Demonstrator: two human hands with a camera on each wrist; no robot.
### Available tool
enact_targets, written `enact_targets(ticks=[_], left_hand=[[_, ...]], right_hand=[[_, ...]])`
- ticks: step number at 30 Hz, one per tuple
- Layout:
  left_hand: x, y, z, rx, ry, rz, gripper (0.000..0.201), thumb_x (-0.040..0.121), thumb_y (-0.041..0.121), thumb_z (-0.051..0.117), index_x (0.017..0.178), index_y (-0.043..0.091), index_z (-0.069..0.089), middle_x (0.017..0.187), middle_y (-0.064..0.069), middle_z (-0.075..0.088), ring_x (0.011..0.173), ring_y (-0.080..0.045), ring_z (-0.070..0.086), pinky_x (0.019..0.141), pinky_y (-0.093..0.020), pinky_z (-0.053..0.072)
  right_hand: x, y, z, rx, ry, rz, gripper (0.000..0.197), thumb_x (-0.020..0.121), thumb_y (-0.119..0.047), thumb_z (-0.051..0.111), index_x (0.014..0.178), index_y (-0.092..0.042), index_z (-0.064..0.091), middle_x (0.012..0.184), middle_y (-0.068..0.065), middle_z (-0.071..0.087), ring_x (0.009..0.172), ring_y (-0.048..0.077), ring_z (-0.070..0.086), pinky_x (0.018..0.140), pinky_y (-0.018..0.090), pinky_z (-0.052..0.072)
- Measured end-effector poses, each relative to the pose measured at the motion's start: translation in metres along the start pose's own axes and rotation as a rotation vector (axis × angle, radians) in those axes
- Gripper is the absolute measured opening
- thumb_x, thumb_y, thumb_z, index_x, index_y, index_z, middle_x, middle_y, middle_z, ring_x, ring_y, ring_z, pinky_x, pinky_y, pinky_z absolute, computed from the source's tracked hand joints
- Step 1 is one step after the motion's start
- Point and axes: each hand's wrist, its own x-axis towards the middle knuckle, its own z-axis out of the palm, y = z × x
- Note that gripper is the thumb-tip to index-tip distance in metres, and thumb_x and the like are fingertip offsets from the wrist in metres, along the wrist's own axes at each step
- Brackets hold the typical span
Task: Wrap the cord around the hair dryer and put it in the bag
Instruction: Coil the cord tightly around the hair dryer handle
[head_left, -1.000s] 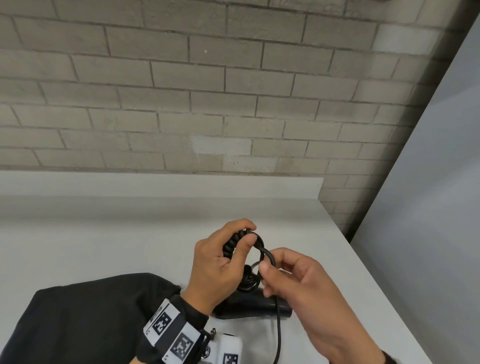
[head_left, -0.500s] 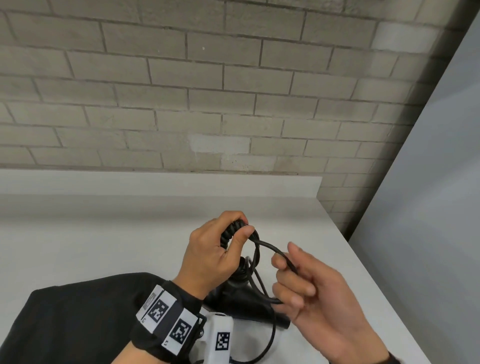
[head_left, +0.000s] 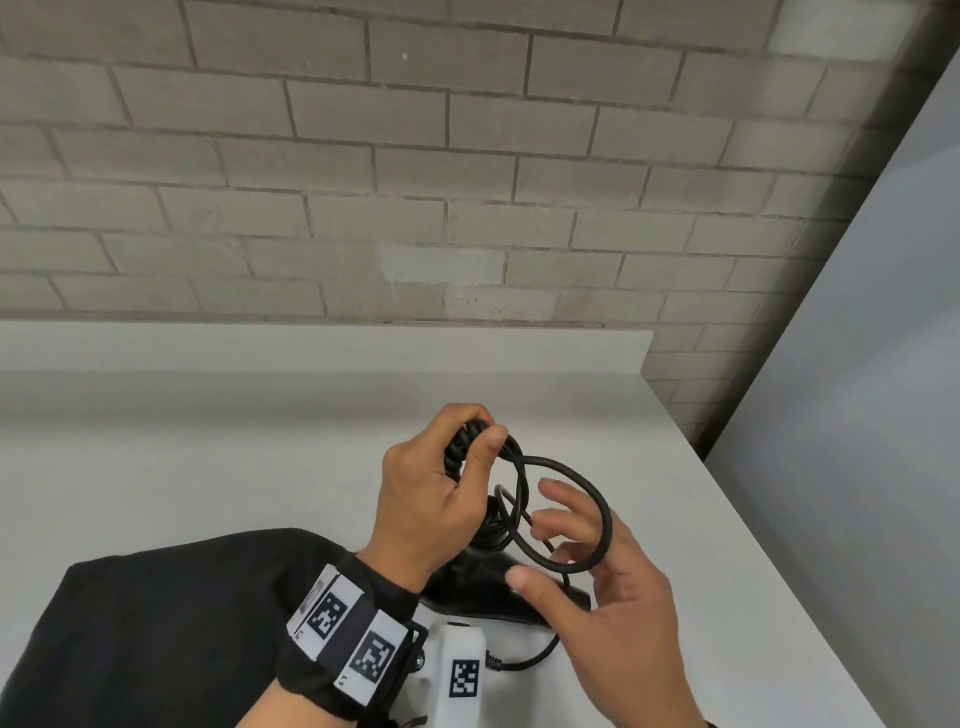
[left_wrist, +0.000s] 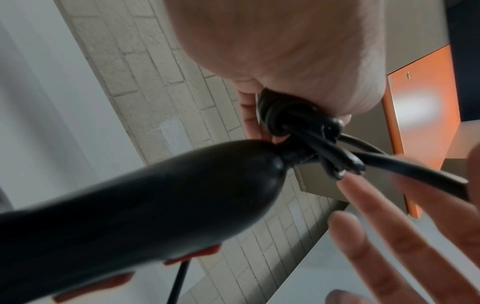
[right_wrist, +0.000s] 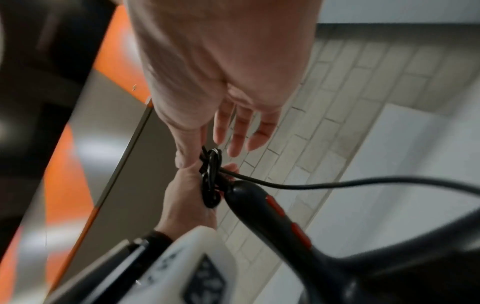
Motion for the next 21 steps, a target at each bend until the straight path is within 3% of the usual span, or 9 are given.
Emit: enact_targets(ticks=[4,8,10,11,13,15,17,19,21], left_hand=[[0.0,0.001,0.001,-0.005,-0.008,-0.01,0.035,0.098,0.046,0.049,0.09,0.016,0.064,0.062,0.022,0.053,0.048,-0.001,0.047,0.052,-0.005,0.031],[0.001,-0.006,-0.004,0.009,0.007,-0.032,0.027,0.096,0.039,0.052,0.09,0.015,0.065,0.063,0.022,0.054,0.047,-0.001,0.046,0.052,-0.004,0.029],[0.003,-0.009,-0.007,0.004,0.019,-0.054,0.028,0.096,0.039,0.052,0.09,0.015,0.065,0.062,0.021,0.054,0.047,-0.001,0.046,0.051,-0.005,0.029],[0.004,-0.009,-0.008,0.004,0.022,-0.062,0.028,0.096,0.039,0.052,0.09,0.016,0.065,0.062,0.02,0.053,0.047,-0.002,0.045,0.051,-0.005,0.029],[0.006,-0.011,-0.01,0.001,0.024,-0.067,0.026,0.096,0.039,0.053,0.09,0.017,0.065,0.061,0.019,0.052,0.046,-0.002,0.044,0.051,-0.006,0.029],[0.007,-0.012,-0.013,-0.001,0.026,-0.064,0.024,0.096,0.039,0.053,0.09,0.019,0.064,0.06,0.018,0.051,0.045,-0.002,0.043,0.05,-0.006,0.028],[0.007,-0.012,-0.015,0.0,0.018,-0.056,0.023,0.096,0.039,0.053,0.09,0.02,0.064,0.06,0.017,0.051,0.045,-0.002,0.042,0.05,-0.006,0.028],[0.005,-0.011,-0.014,0.011,-0.001,-0.047,0.025,0.096,0.04,0.053,0.09,0.018,0.065,0.062,0.016,0.052,0.046,-0.002,0.043,0.051,-0.006,0.029],[0.003,-0.01,-0.012,0.008,0.001,-0.062,0.027,0.096,0.04,0.053,0.091,0.016,0.065,0.063,0.018,0.053,0.047,-0.002,0.045,0.051,-0.006,0.03]], right_hand=[[-0.003,-0.001,0.005,-0.052,0.021,-0.09,0.015,0.075,-0.028,0.077,0.089,-0.032,0.077,0.111,-0.013,0.072,0.101,0.012,0.068,0.084,0.01,0.049],[0.002,-0.012,-0.006,0.177,0.047,0.099,0.003,0.079,-0.024,0.072,0.079,-0.022,0.075,0.09,0.004,0.078,0.103,0.02,0.07,0.083,0.015,0.052],[0.005,-0.02,-0.018,0.382,0.073,0.179,0.021,0.075,-0.04,0.078,0.074,-0.021,0.071,0.072,0.006,0.072,0.085,0.027,0.074,0.079,0.026,0.057],[0.006,-0.025,-0.025,0.517,0.088,0.251,0.03,0.071,-0.045,0.081,0.074,-0.018,0.07,0.062,0.006,0.063,0.067,0.029,0.072,0.071,0.032,0.059],[0.005,-0.03,-0.043,0.678,0.112,0.412,0.039,0.066,-0.046,0.083,0.073,-0.01,0.069,0.051,0.003,0.039,0.032,0.019,0.046,0.042,0.033,0.052],[0.004,-0.028,-0.064,0.569,0.017,0.568,0.061,0.049,-0.054,0.091,0.076,-0.003,0.069,0.05,0.0,0.029,0.03,0.008,0.022,0.035,0.017,0.032],[0.003,-0.026,-0.082,0.297,-0.114,0.631,0.078,0.036,-0.064,0.09,0.08,-0.002,0.071,0.05,0.003,0.031,0.037,0.009,0.019,0.04,0.015,0.024],[0.003,-0.027,-0.09,0.047,-0.154,0.606,0.082,0.031,-0.072,0.085,0.081,-0.008,0.073,0.05,0.006,0.039,0.041,0.015,0.028,0.04,0.019,0.028],[0.003,-0.023,-0.09,-0.067,-0.06,0.521,0.081,0.03,-0.078,0.081,0.08,-0.015,0.074,0.051,0.005,0.047,0.043,0.014,0.041,0.044,0.02,0.039]])
